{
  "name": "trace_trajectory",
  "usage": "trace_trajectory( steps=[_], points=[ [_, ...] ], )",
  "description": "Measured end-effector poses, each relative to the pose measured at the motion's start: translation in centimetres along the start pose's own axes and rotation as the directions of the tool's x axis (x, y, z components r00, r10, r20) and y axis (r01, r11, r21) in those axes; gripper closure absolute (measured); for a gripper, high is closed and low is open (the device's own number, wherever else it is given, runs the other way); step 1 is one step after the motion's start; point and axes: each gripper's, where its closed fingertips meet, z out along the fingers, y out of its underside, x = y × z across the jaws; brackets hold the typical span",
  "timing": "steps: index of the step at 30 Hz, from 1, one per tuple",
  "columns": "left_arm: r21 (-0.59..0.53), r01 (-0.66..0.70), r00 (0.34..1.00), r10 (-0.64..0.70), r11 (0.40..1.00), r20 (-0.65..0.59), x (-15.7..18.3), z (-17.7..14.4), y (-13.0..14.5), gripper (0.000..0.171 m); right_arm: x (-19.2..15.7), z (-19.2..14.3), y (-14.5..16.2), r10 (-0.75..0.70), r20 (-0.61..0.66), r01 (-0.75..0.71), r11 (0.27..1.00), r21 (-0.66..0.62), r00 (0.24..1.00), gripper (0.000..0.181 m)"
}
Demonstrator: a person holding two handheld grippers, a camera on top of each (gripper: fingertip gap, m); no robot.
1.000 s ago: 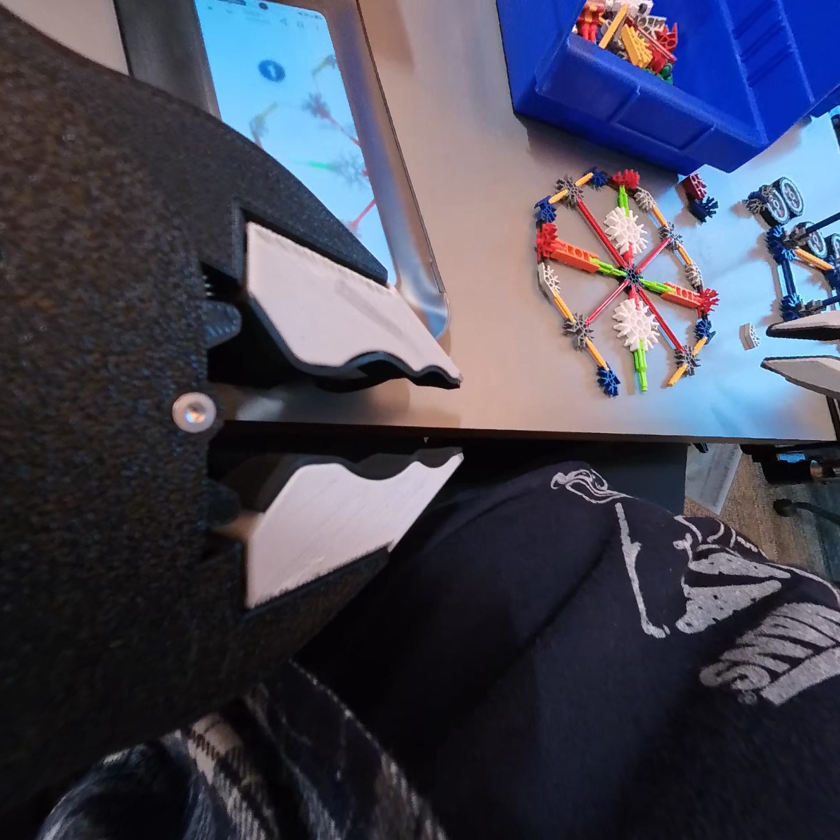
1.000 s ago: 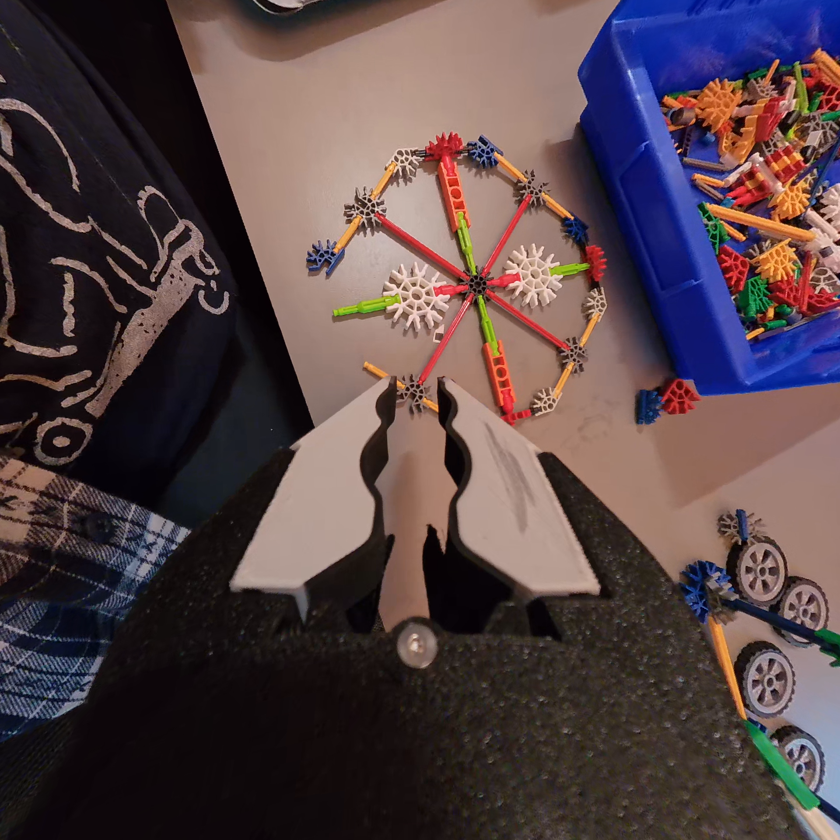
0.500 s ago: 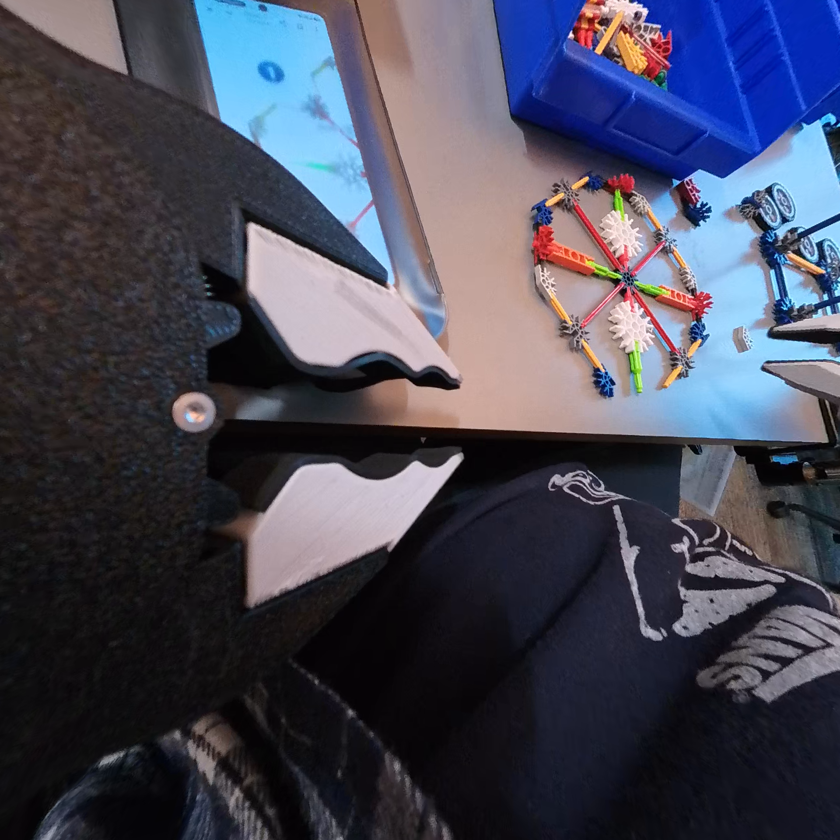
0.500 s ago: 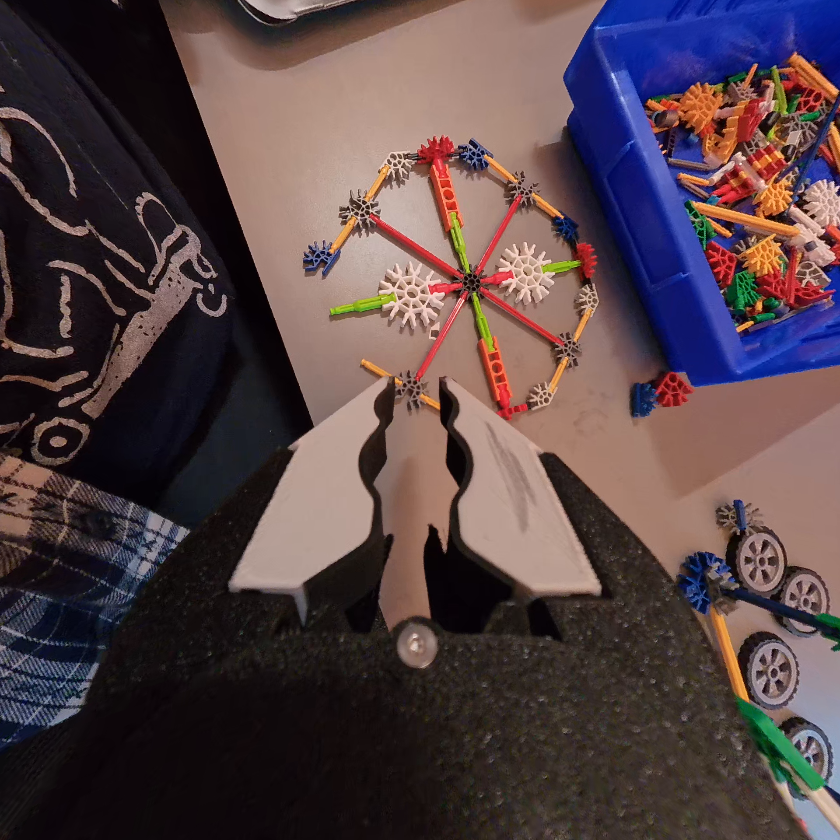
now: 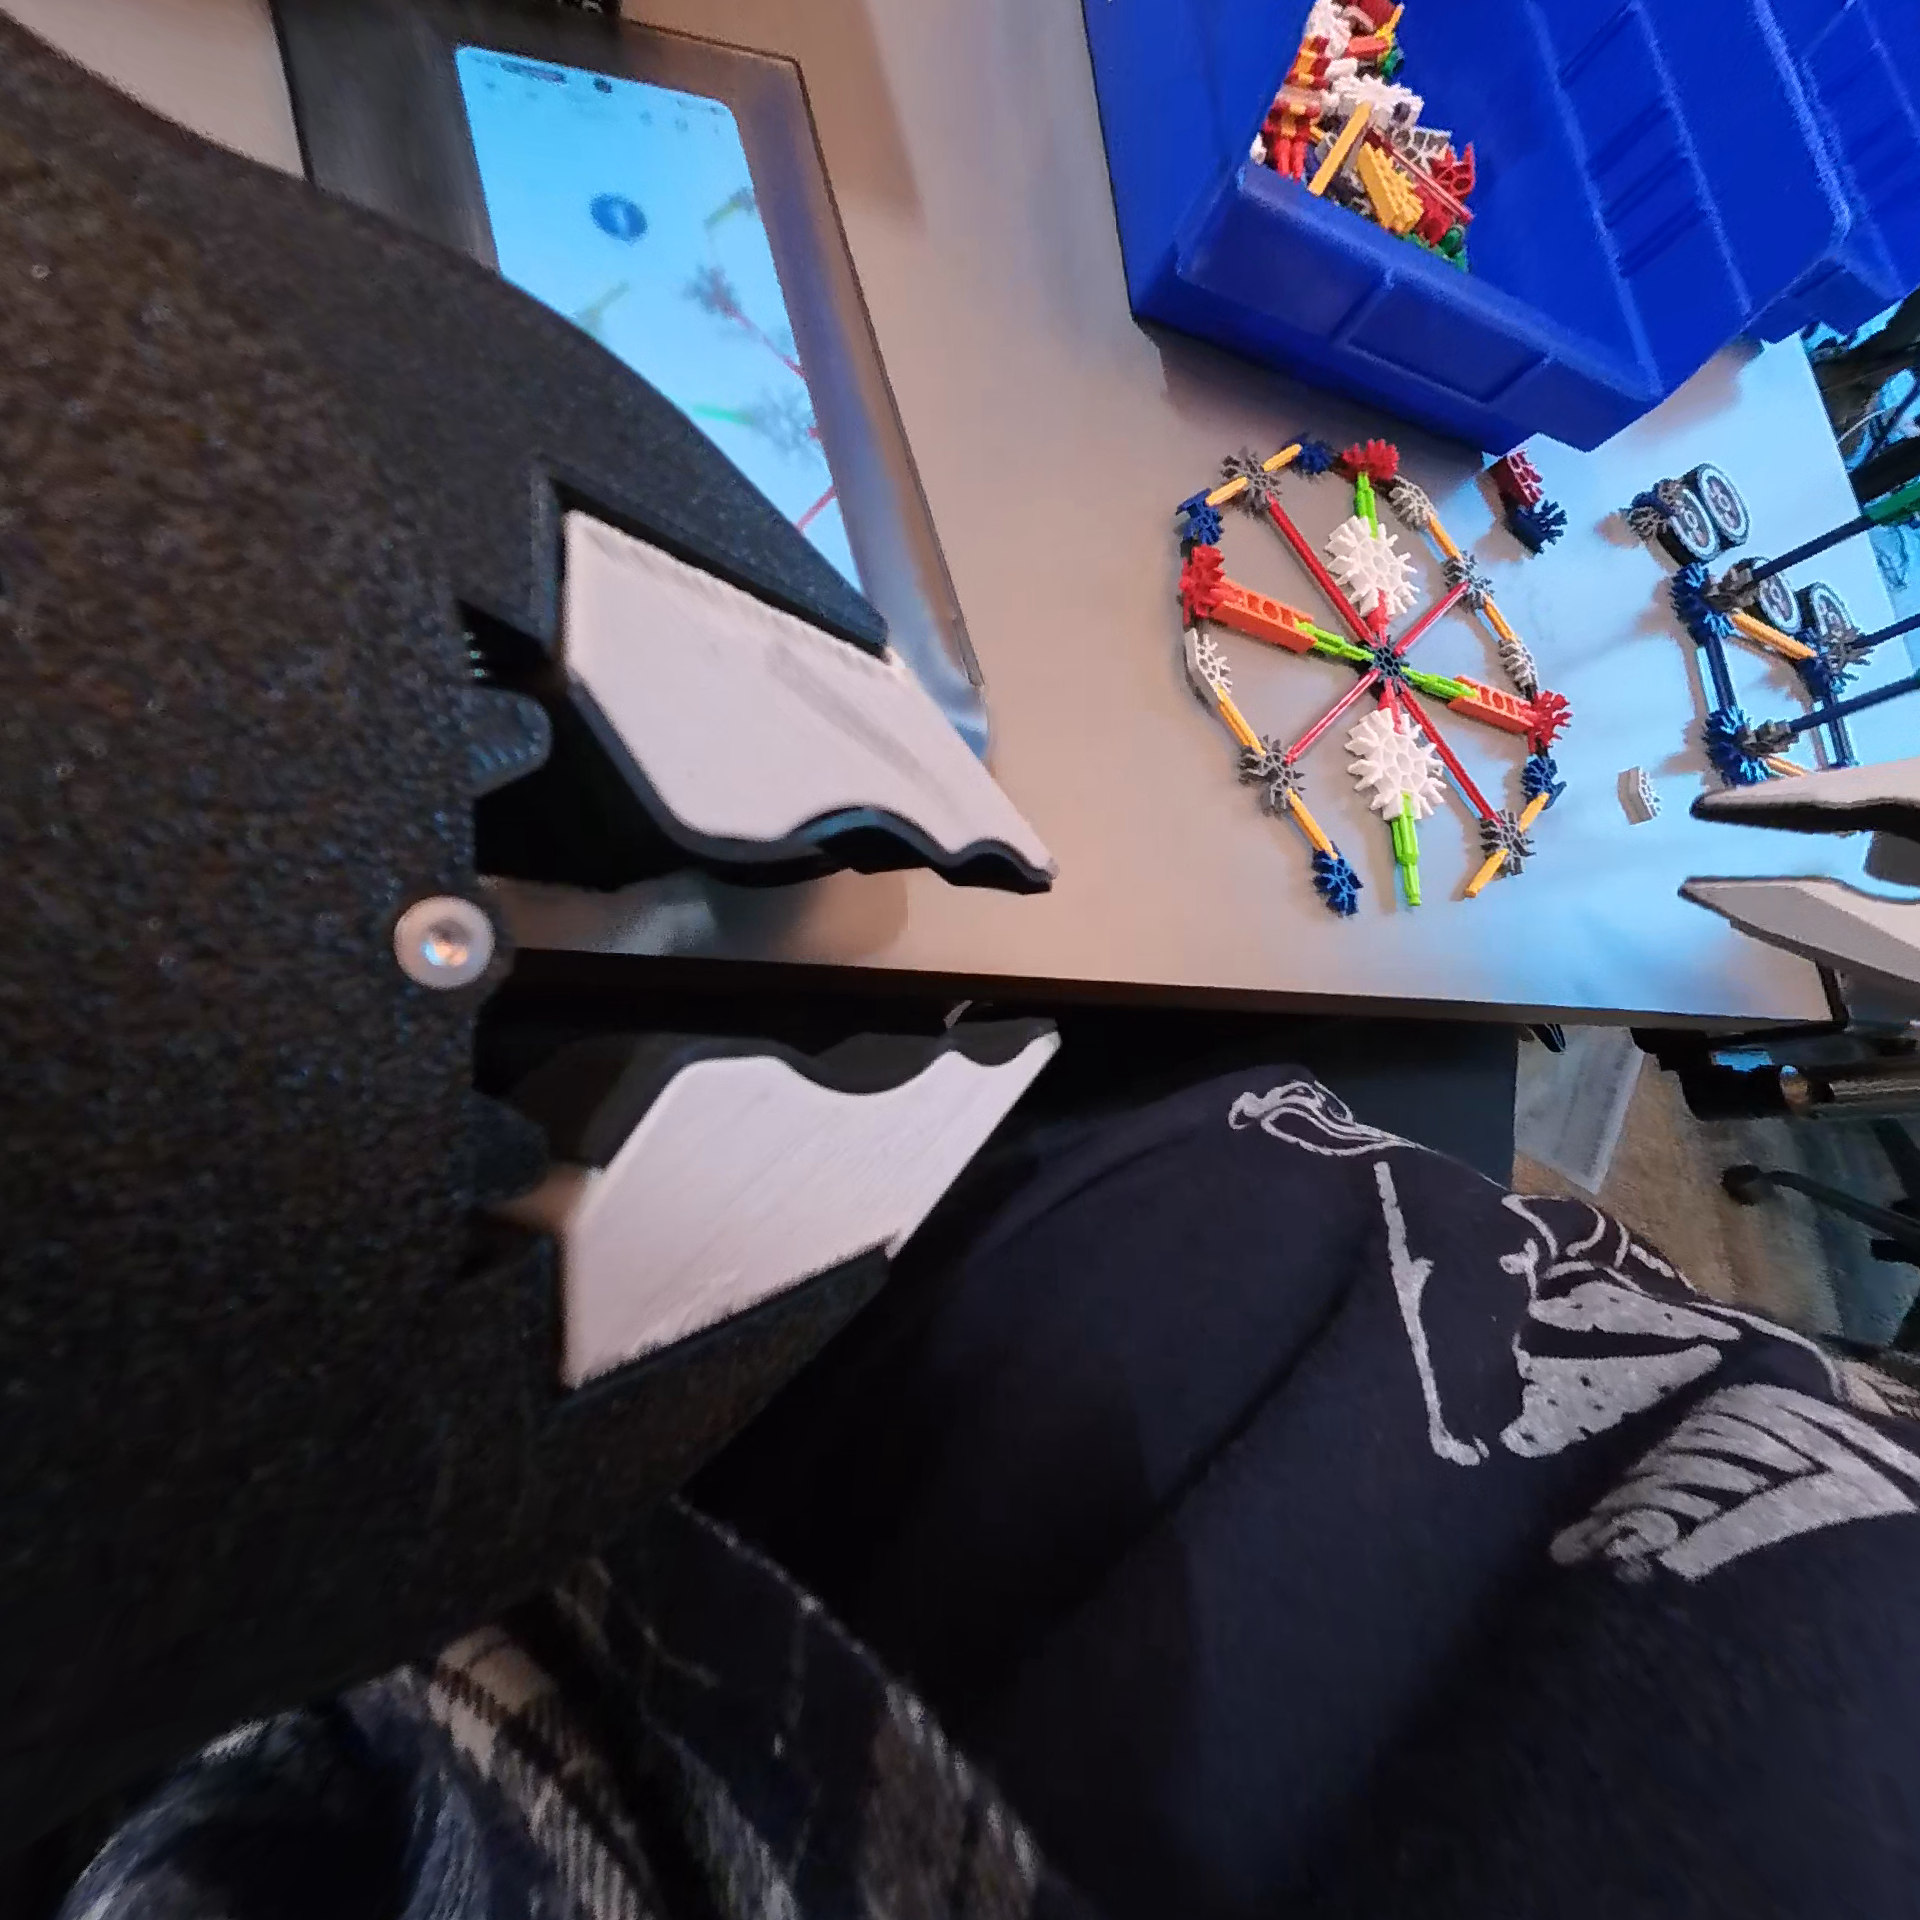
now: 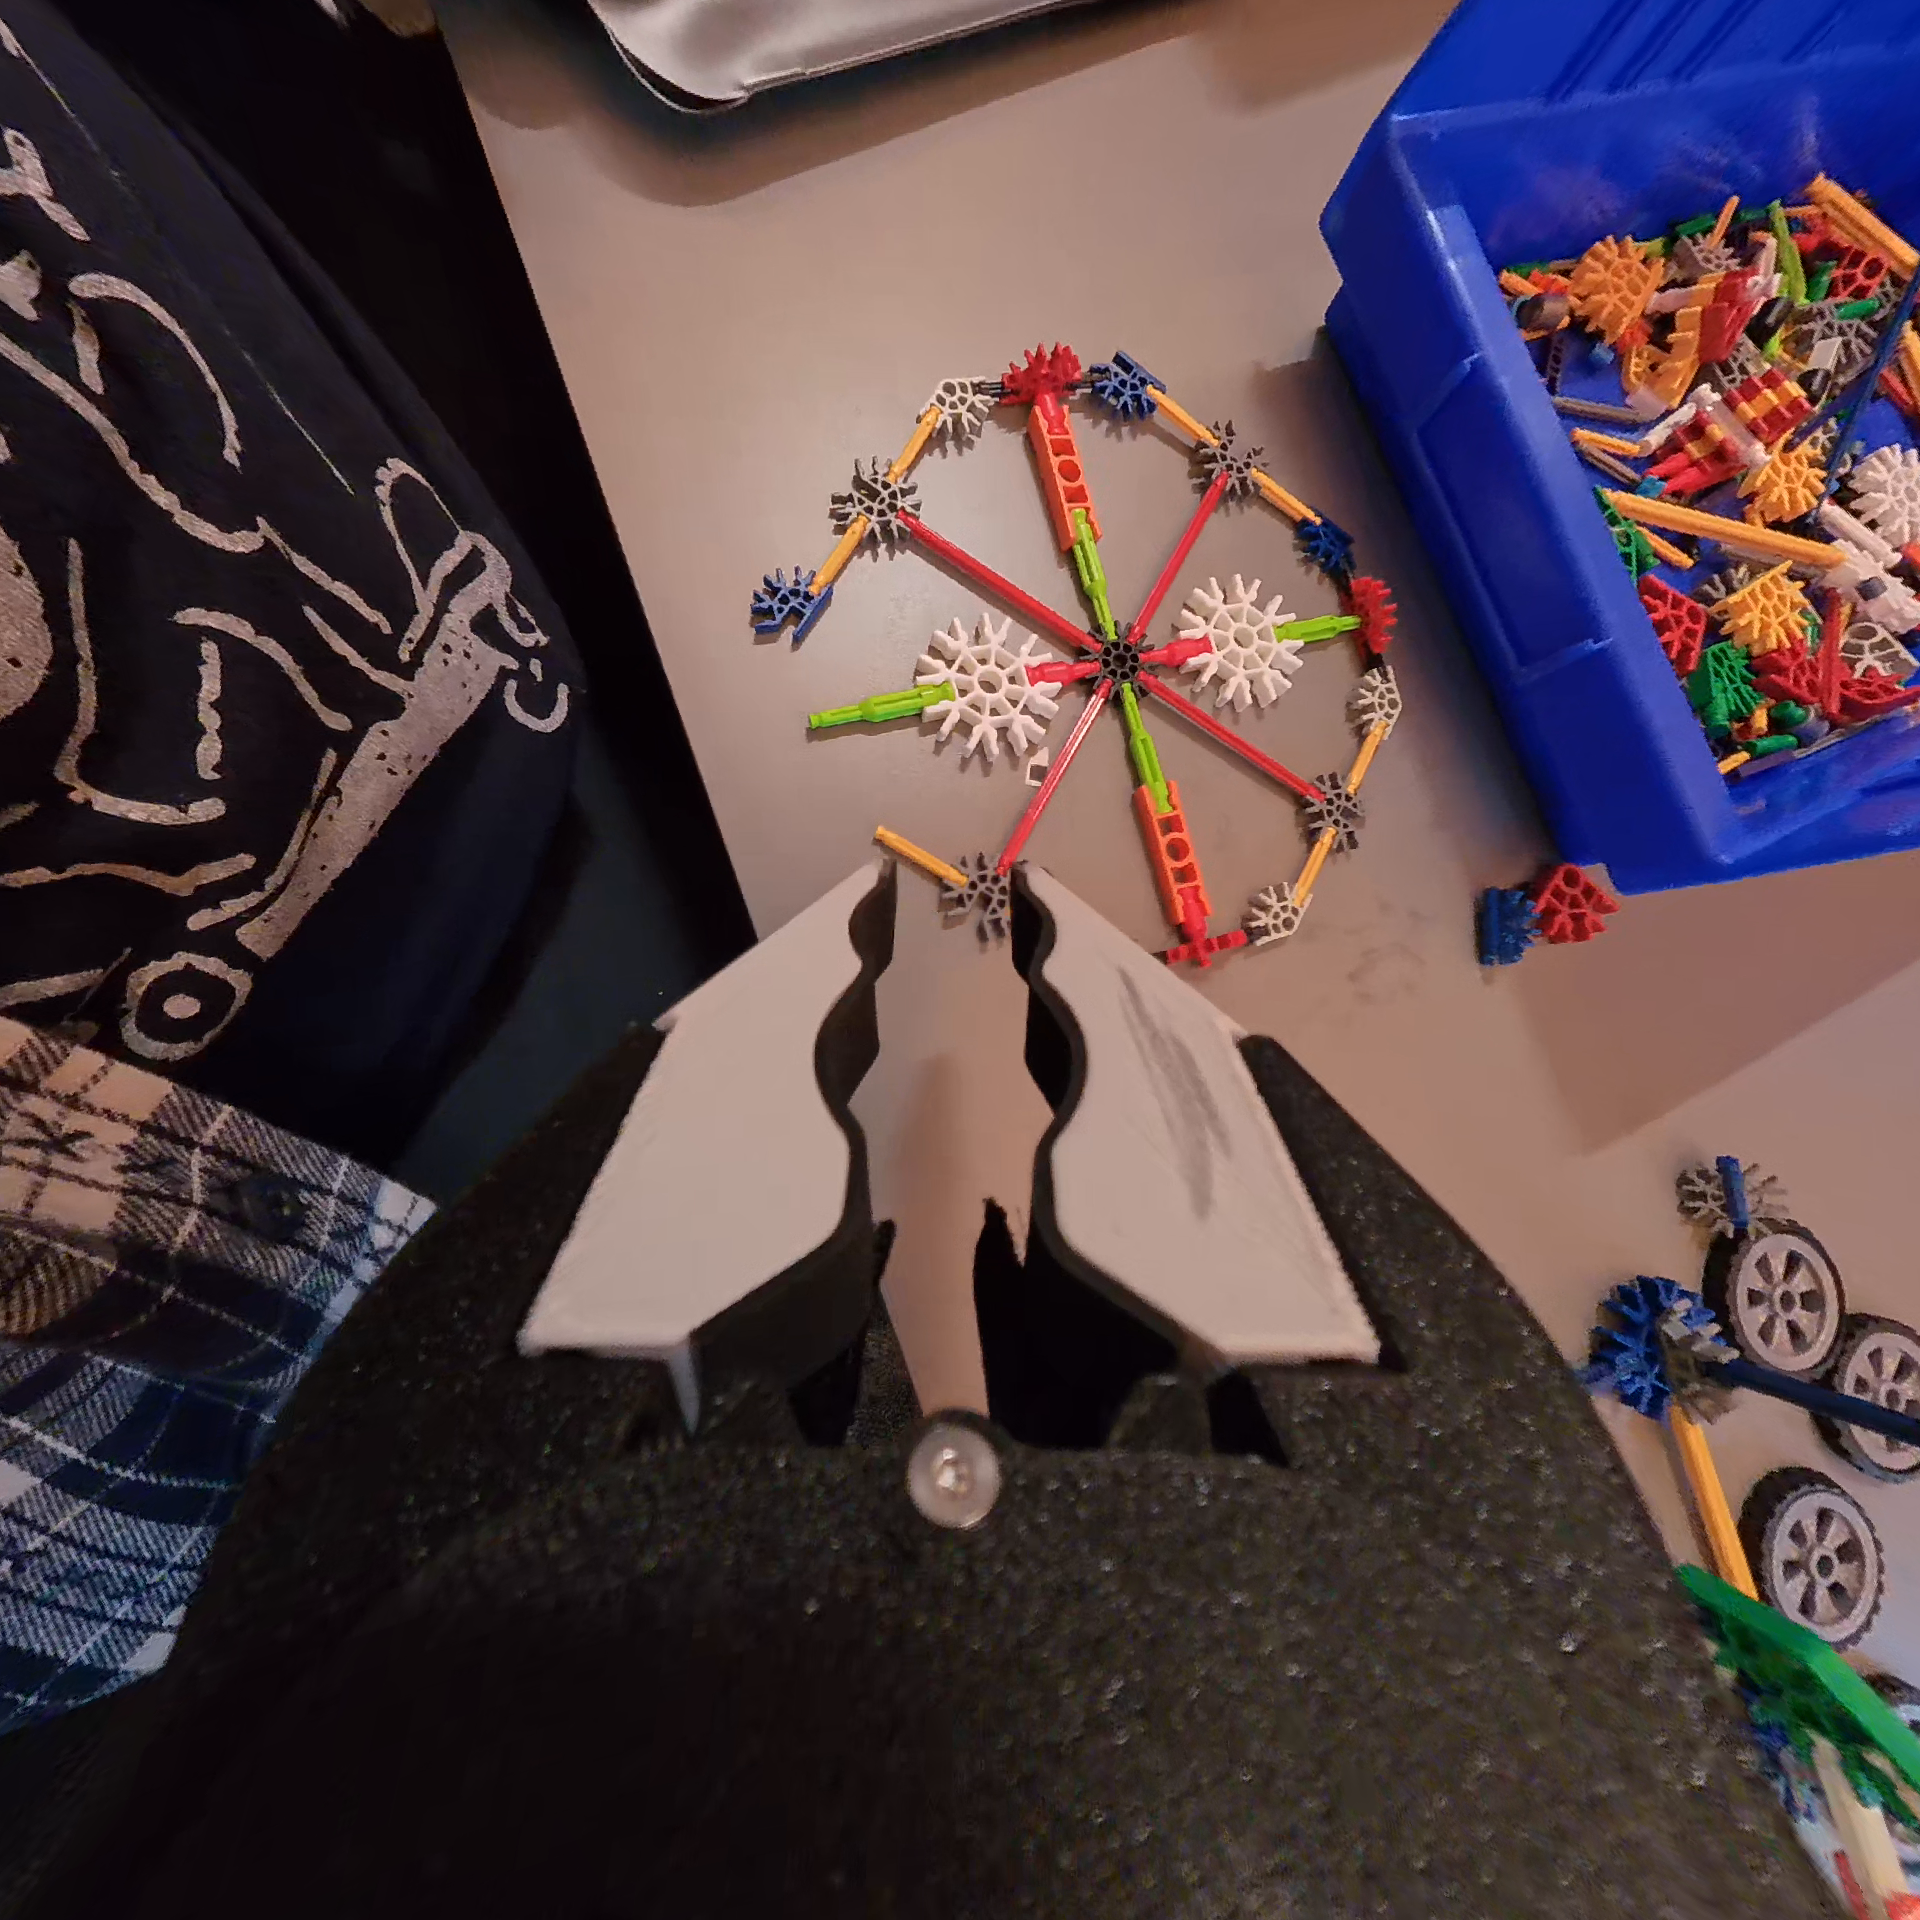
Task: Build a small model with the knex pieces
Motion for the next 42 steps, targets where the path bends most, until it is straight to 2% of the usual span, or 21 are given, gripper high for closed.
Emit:
trace_trajectory(
  steps=[13, 23, 27, 31, 37, 42],
  points=[
    [0.055, -0.033, 0.999, 0.032, 0.998, 0.014, 0.4, 0.1, -2.8, 0.148, -2.1, 0.8, -0.3, 0.004, 0.033, -0.005, 0.999, 0.044, 0.999, 0.152],
    [0.103, -0.039, 0.999, 0.042, 0.994, -0.029, 2.4, 1.7, -4.4, 0.148, -4.4, 3.7, -2.9, -0.002, 0.023, -0.001, 0.995, 0.1, 1.0, 0.15],
    [0.112, -0.04, 0.998, 0.045, 0.993, -0.046, 3.1, 2.1, -4.5, 0.148, -3.9, 5.3, -3.9, 0.08, -0.053, -0.073, 0.99, 0.119, 0.995, 0.15],
    [0.121, -0.035, 0.998, 0.041, 0.992, -0.048, 3.1, 2.1, -4.5, 0.148, -4.0, 6.8, -3.6, 0.123, -0.117, -0.113, 0.99, 0.089, 0.985, 0.15],
    [0.126, -0.04, 0.997, 0.048, 0.991, -0.058, 3.2, 2.3, -4.5, 0.148, -4.0, 7.9, -3.4, 0.217, -0.113, -0.208, 0.974, 0.086, 0.969, 0.152],
    [0.129, -0.034, 0.997, 0.042, 0.991, -0.06, 3.1, 2.2, -4.3, 0.147, -4.0, 8.1, -3.5, 0.233, -0.09, -0.226, 0.971, 0.081, 0.968, 0.167]
  ],
)
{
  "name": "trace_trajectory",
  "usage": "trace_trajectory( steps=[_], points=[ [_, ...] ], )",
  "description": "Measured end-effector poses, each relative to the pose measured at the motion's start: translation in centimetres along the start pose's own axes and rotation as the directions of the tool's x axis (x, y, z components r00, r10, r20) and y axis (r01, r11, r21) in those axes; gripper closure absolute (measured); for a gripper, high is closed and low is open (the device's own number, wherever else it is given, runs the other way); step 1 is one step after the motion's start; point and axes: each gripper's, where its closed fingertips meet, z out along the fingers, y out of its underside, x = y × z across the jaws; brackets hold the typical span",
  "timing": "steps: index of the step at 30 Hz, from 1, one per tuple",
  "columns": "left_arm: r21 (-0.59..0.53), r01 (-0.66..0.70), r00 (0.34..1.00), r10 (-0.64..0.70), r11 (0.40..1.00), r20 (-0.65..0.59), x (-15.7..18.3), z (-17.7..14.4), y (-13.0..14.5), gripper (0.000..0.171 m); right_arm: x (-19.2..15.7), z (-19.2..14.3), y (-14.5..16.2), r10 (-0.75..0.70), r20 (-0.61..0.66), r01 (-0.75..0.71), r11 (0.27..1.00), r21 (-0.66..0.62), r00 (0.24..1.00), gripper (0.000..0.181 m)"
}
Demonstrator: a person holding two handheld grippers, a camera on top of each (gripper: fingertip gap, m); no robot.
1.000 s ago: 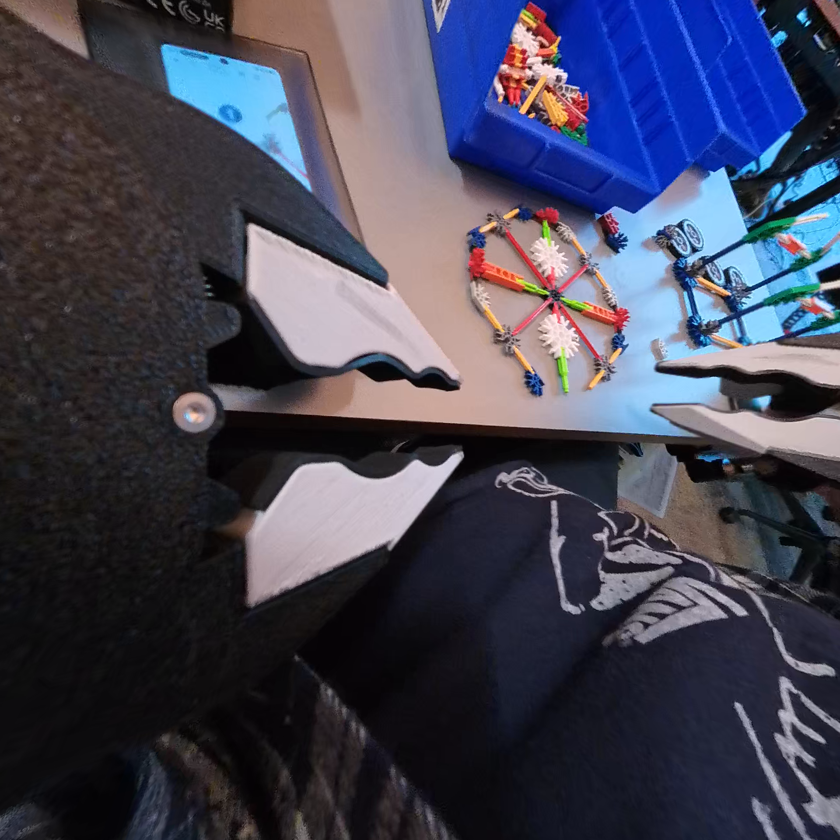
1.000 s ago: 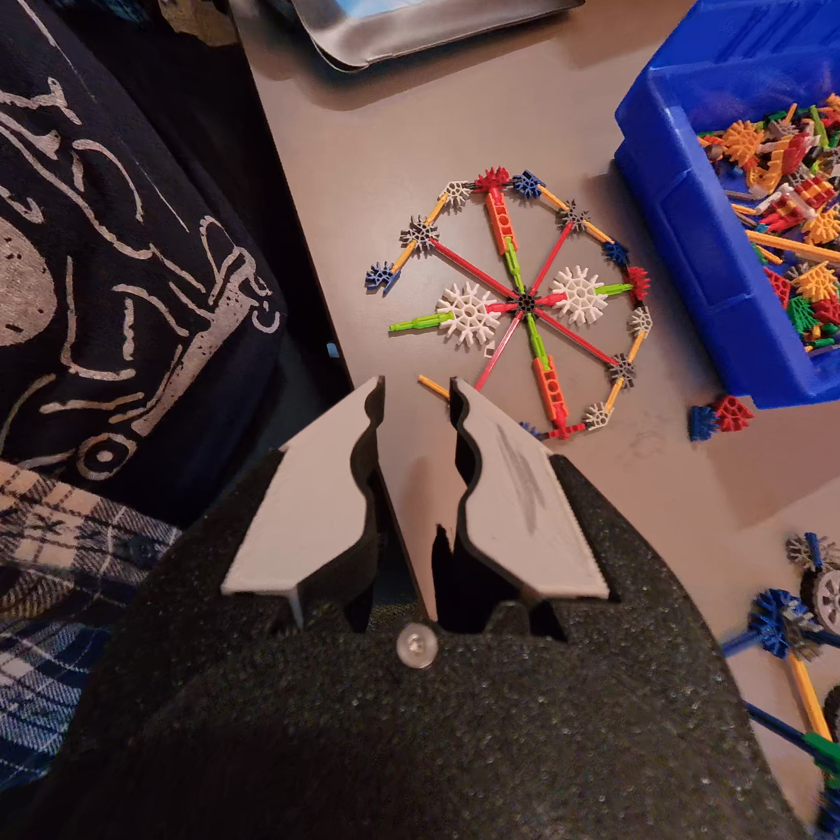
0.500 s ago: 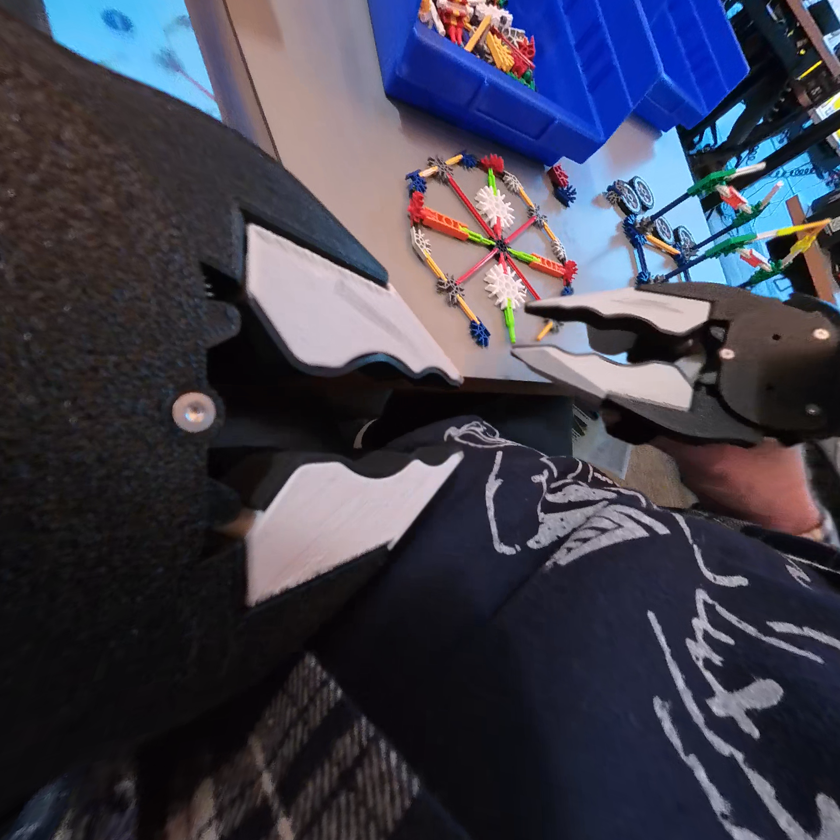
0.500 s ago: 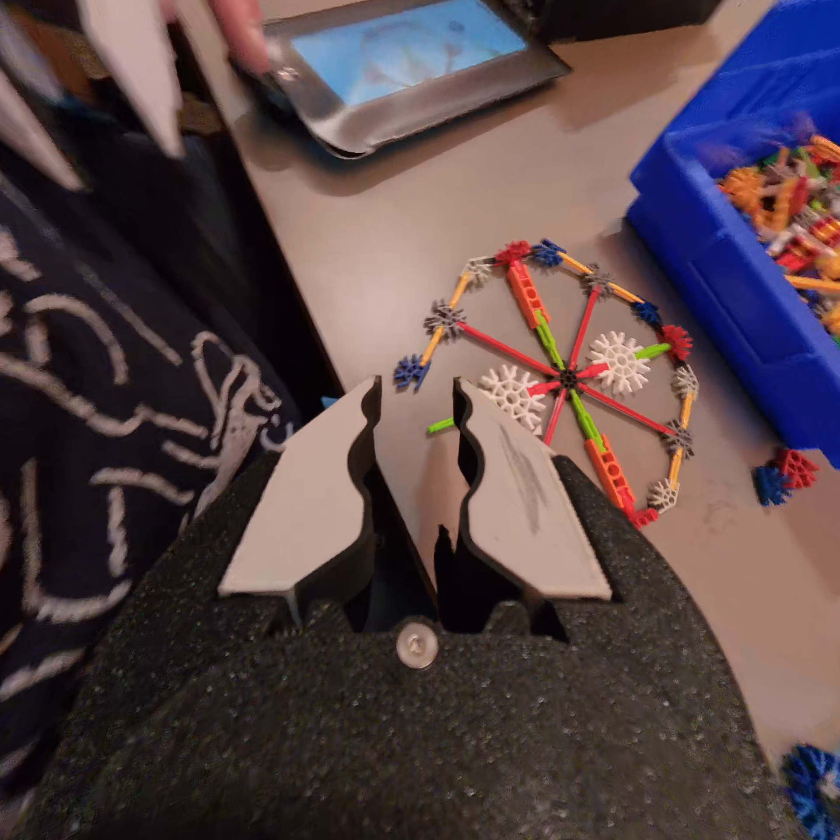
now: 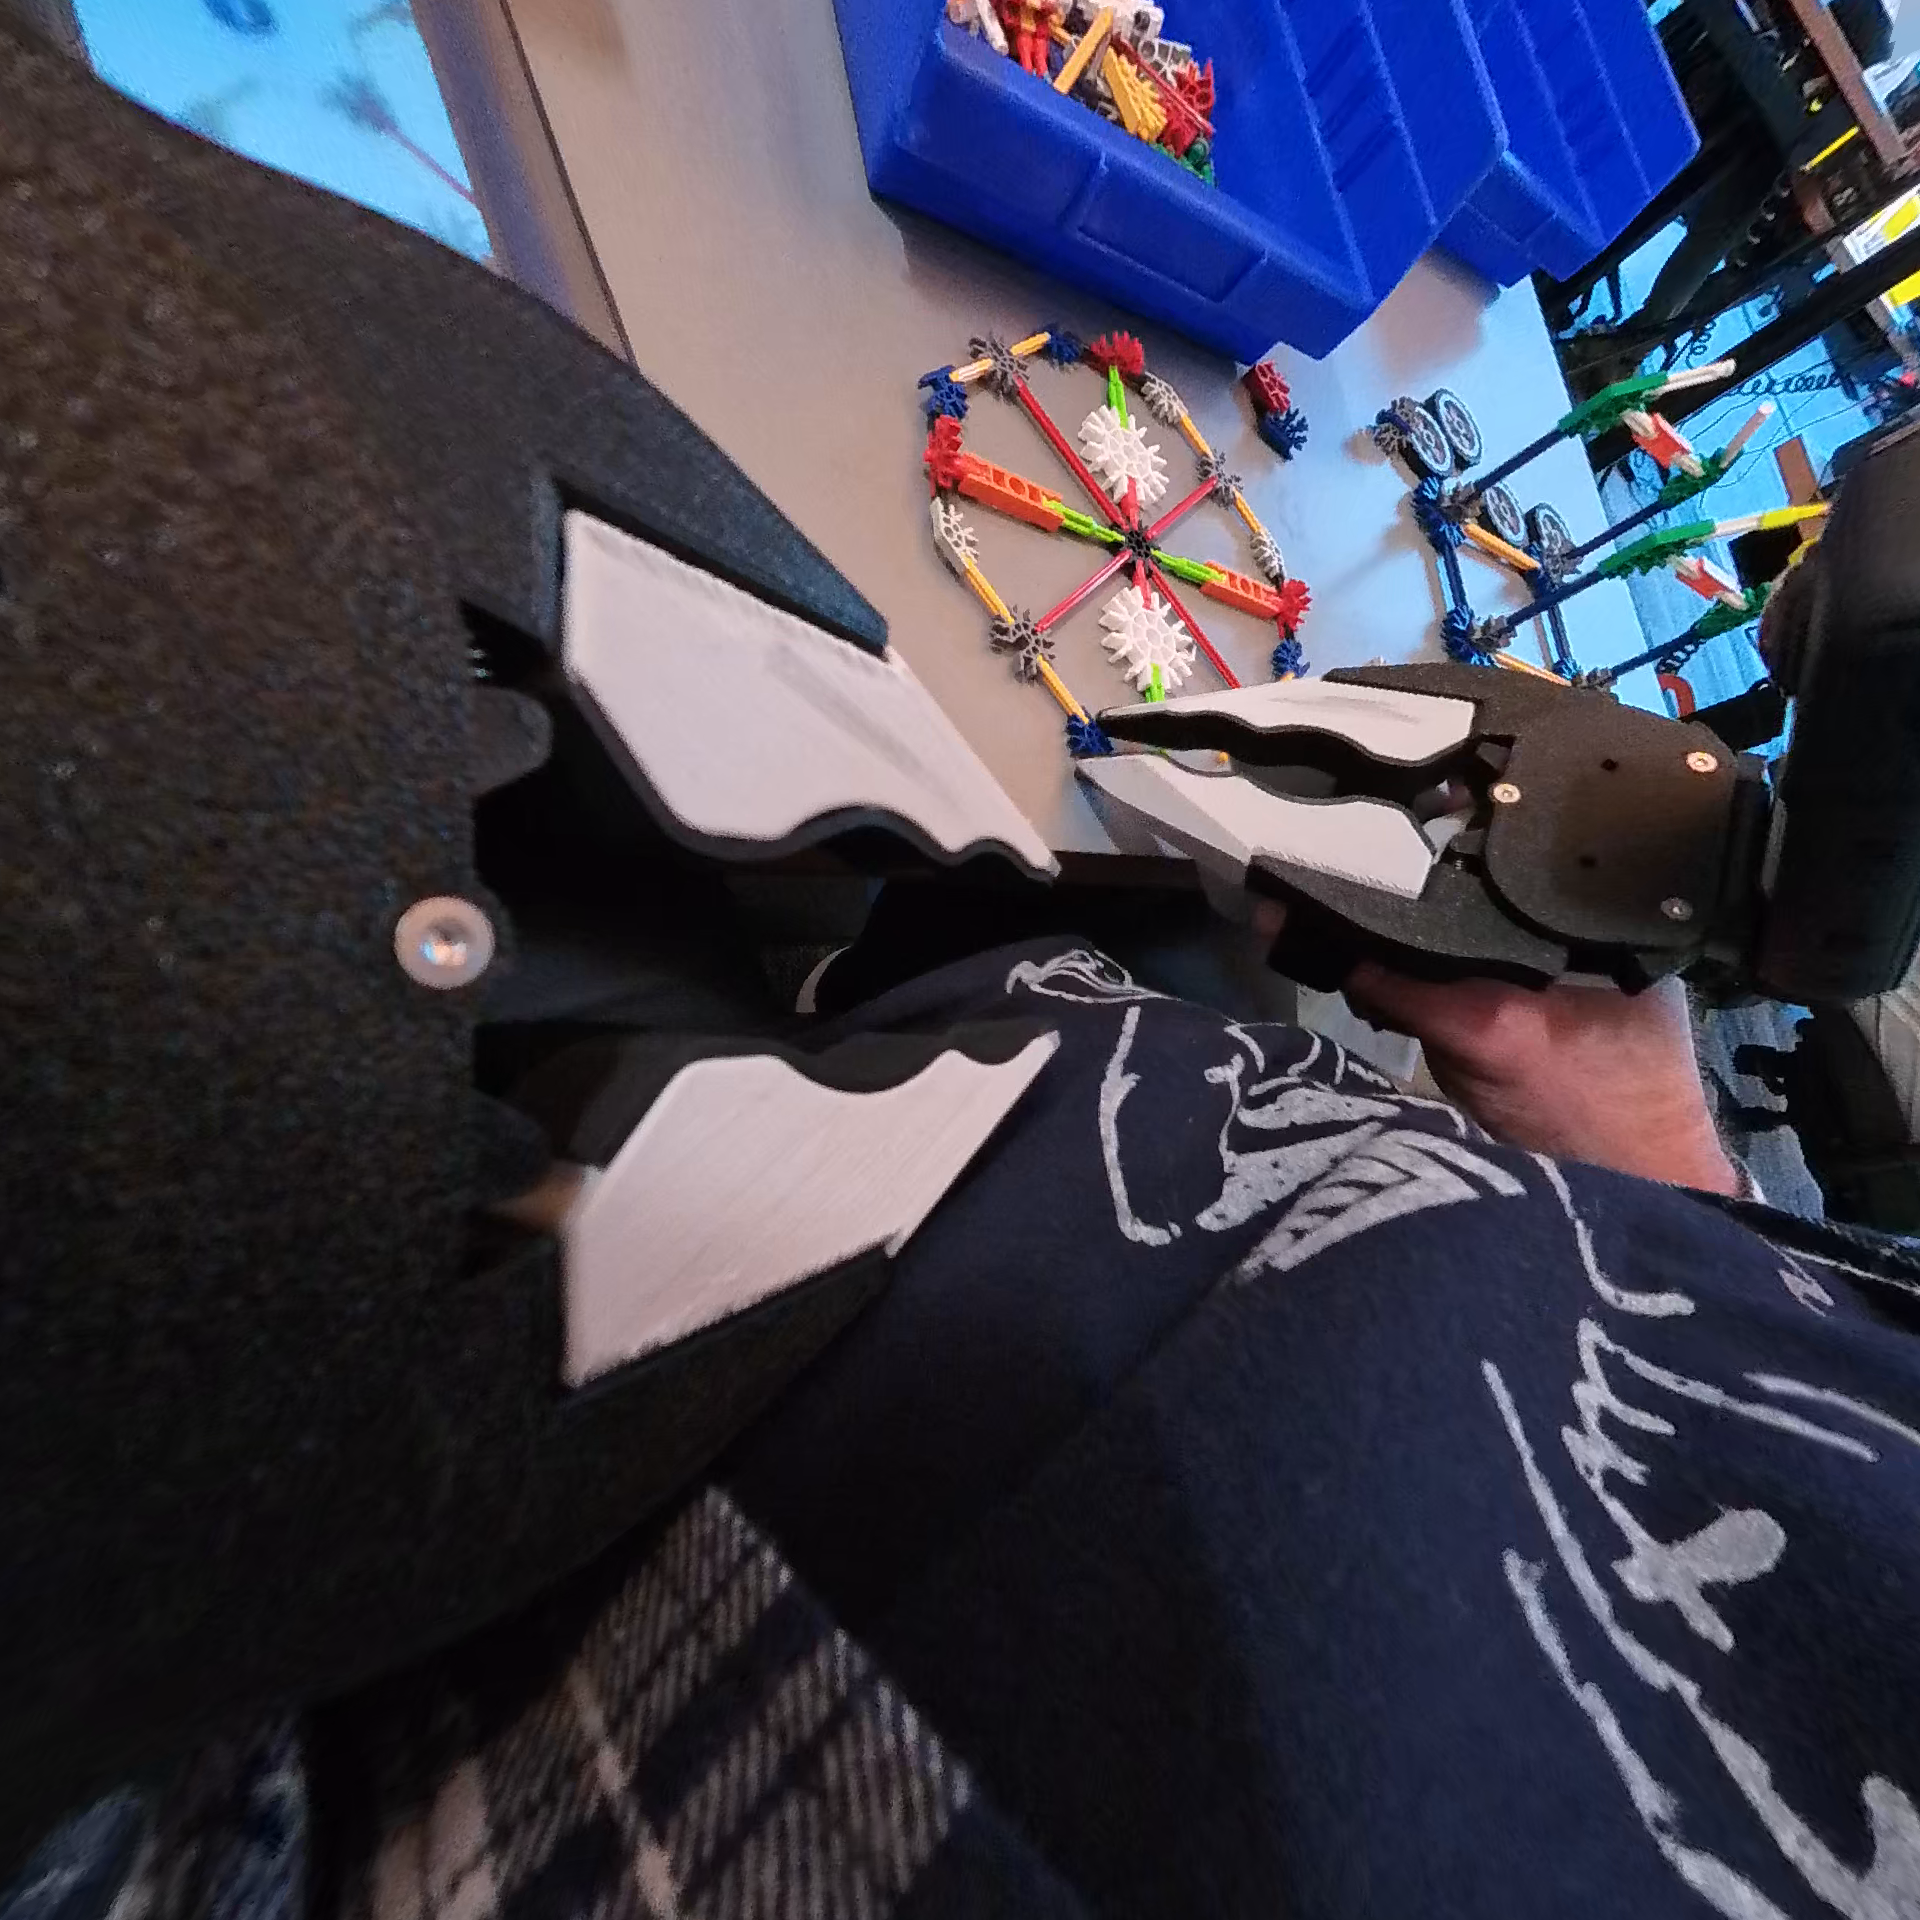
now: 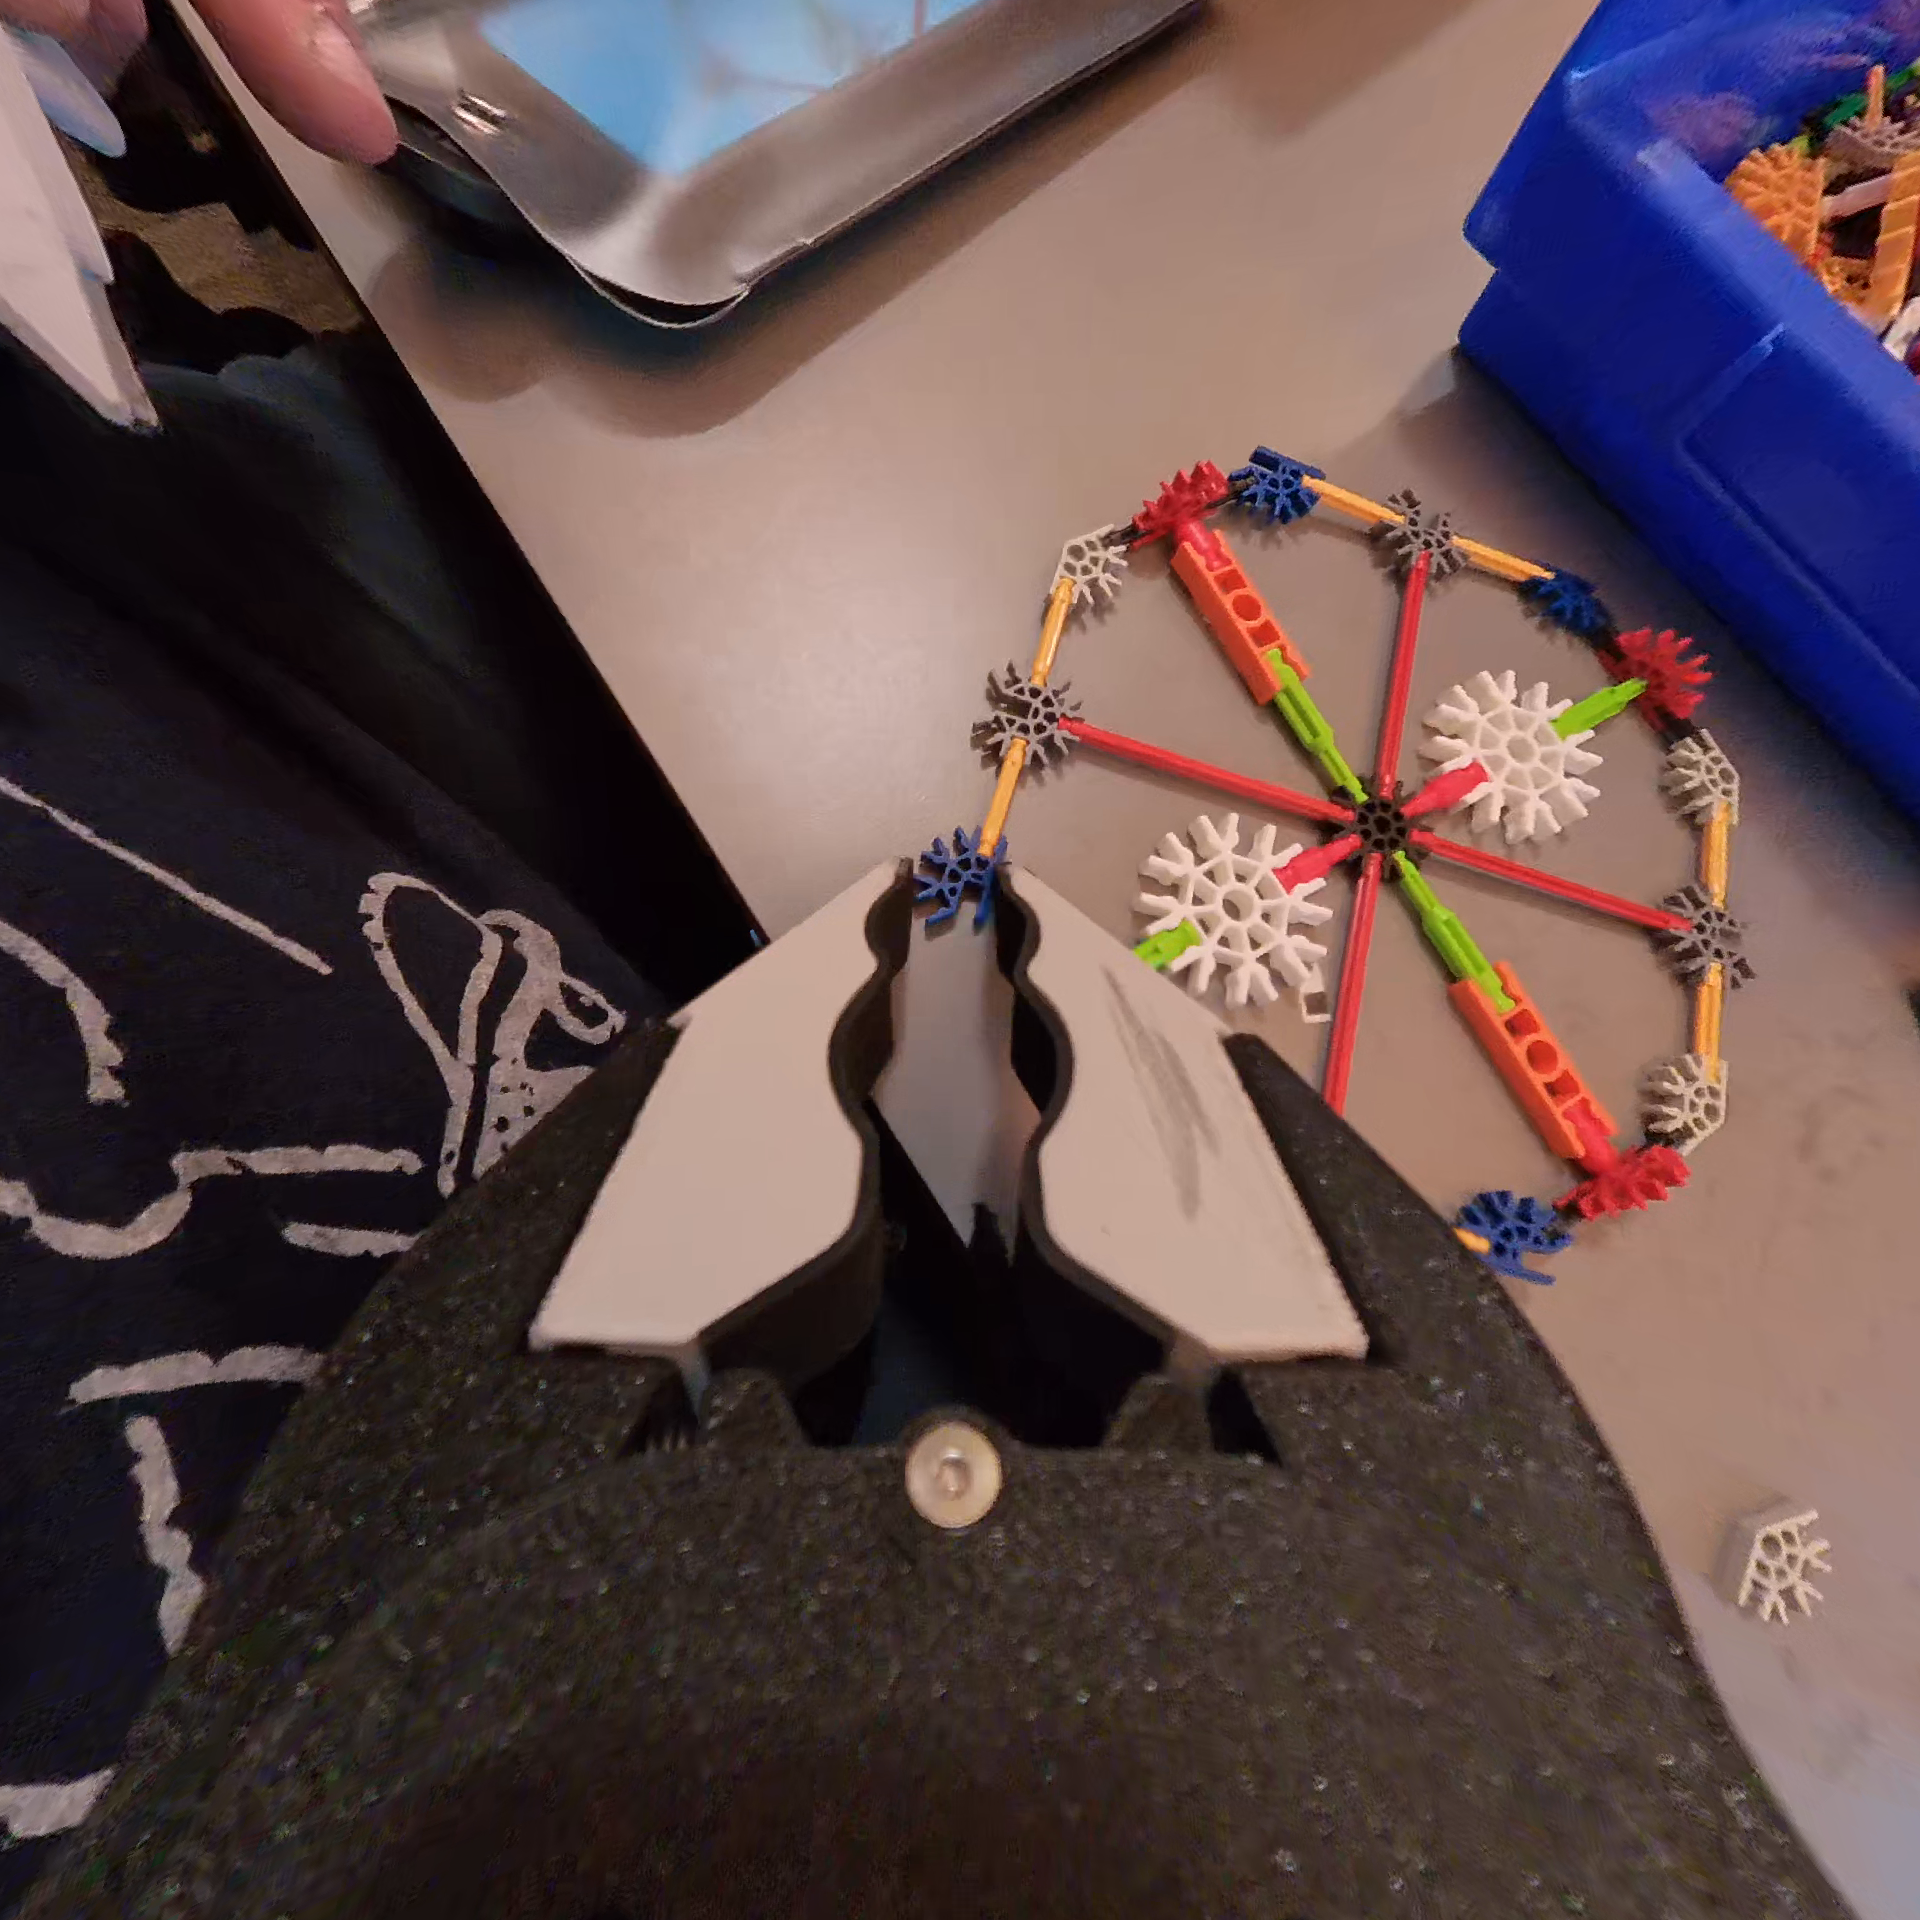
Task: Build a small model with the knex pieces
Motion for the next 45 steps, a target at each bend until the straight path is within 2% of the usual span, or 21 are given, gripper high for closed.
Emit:
trace_trajectory(
  steps=[20, 32, 38, 45],
  points=[
    [0.021, 0.026, 1.0, -0.026, 0.999, 0.008, 0.8, 0.1, -1.3, 0.148, 0.7, 0.3, -0.4, 0.022, 0.005, -0.022, 1.0, -0.001, 1.0, 0.167],
    [0.019, 0.027, 1.0, -0.027, 0.999, 0.011, 0.7, -0.1, -0.7, 0.147, 1.0, 0.9, -0.8, 0.011, -0.011, -0.011, 1.0, 0.005, 1.0, 0.165],
    [0.024, 0.019, 1.0, -0.02, 1.0, 0.009, 0.5, -0.4, -0.3, 0.147, 1.3, -0.5, -1.2, 0.031, -0.02, -0.03, 0.998, 0.052, 0.999, 0.16],
    [0.025, 0.012, 1.0, -0.012, 1.0, 0.001, 0.1, -0.1, -0.1, 0.148, 4.1, -3.5, -0.8, 0.076, -0.116, -0.063, 0.991, 0.114, 0.99, 0.16]
  ],
)
